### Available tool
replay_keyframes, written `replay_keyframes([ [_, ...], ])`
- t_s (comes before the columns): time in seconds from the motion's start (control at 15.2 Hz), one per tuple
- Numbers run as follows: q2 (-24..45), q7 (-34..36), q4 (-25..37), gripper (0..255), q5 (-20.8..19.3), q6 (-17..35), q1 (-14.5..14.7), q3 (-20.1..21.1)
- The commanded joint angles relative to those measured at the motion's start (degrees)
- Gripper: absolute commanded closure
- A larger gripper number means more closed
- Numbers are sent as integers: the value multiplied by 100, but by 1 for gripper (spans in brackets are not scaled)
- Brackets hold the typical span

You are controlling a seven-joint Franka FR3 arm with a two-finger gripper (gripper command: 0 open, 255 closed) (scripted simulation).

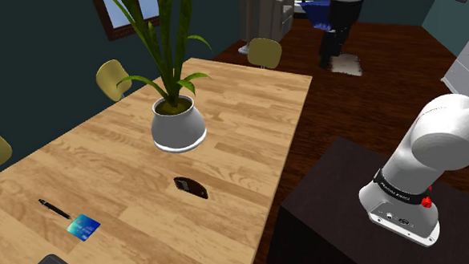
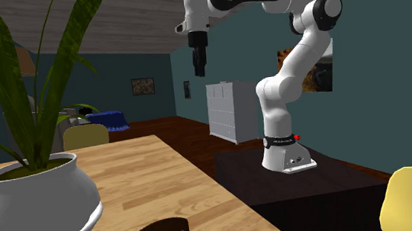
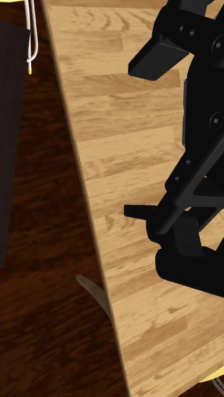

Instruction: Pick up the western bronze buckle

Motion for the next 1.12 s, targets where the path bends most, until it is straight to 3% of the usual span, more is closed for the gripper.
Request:
replay_keyframes([
  [0.0,0,0,0,0,0,0,0,0],
  [0.53,564,846,-446,0,590,979,364,760],
  [1.06,1599,1677,-449,0,998,2047,651,1556],
])
